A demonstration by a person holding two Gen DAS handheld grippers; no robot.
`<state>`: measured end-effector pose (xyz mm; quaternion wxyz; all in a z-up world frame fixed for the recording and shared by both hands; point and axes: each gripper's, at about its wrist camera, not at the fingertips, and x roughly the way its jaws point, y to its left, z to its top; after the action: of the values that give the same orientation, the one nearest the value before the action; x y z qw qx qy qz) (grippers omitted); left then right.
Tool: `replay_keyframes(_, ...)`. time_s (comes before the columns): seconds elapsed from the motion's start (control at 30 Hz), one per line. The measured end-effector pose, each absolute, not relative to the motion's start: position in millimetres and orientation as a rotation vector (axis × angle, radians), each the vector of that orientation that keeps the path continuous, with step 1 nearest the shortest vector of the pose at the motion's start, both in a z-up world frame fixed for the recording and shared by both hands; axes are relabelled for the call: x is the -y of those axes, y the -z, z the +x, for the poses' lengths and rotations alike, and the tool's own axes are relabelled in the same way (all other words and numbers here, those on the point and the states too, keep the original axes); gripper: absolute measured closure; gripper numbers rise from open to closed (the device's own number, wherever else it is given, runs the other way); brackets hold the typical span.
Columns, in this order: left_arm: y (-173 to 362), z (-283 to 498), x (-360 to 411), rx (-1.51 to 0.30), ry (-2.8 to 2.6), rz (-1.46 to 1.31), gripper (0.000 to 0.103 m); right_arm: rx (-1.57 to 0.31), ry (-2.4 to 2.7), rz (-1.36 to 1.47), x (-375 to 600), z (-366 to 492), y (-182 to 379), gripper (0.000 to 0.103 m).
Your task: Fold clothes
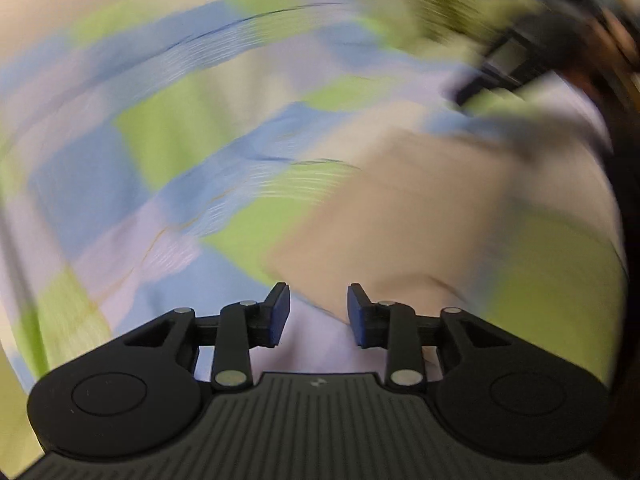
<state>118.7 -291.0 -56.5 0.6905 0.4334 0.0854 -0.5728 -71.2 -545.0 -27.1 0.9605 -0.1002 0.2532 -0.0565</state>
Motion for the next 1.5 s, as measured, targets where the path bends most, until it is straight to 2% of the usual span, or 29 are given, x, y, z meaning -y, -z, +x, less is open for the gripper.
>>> replay_keyframes(0.07, 67, 96, 292, -0.136, 1.266, 1.043, 0.063, -0.539, 0.097, -0.356, 506, -87, 37, 0.092)
replay_keyframes(0.2, 97, 73, 309, 0.001, 1.176, 1.231, 0.063, -0.575, 0.081, -0.581, 462, -88, 55, 0.080)
replay_keyframes(0.27, 104, 70, 317, 0.024, 1.150, 1.250, 0.065, -0.585, 0.077, -0.707, 443, -84, 65, 0.079)
replay_keyframes(0.33, 108, 71, 323, 0.009, 1.143, 1.244, 0.080, -0.584, 0.079, -0.811, 430, -81, 73, 0.079)
replay_keyframes(0.4, 110, 73, 329, -0.016, 1.145, 1.232, 0.085, -0.589, 0.080, -0.912, 420, -72, 83, 0.079)
replay_keyframes(0.53, 110, 79, 327, -0.033, 1.149, 1.218, 0.088, -0.611, 0.073, -1.012, 414, -70, 95, 0.098)
replay_keyframes(0.73, 108, 84, 319, -0.067, 1.150, 1.193, 0.088, -0.683, 0.193, -0.904, 453, -95, 89, 0.099)
replay_keyframes(0.9, 99, 85, 305, -0.101, 1.151, 1.162, 0.087, -0.635, 0.188, -0.429, 487, -127, 55, 0.097)
replay_keyframes(1.07, 101, 77, 302, -0.084, 1.139, 1.190, 0.086, -0.547, 0.117, 0.033, 517, -129, 47, 0.088)
replay_keyframes(1.2, 103, 74, 303, -0.076, 1.139, 1.203, 0.087, -0.553, 0.096, 0.317, 551, -118, 66, 0.087)
replay_keyframes(1.4, 106, 70, 302, -0.024, 1.141, 1.201, 0.083, -0.499, 0.051, 0.518, 575, -123, 77, 0.086)
replay_keyframes(1.5, 109, 68, 304, 0.008, 1.137, 1.214, 0.083, -0.496, 0.013, 0.587, 582, -120, 84, 0.099)
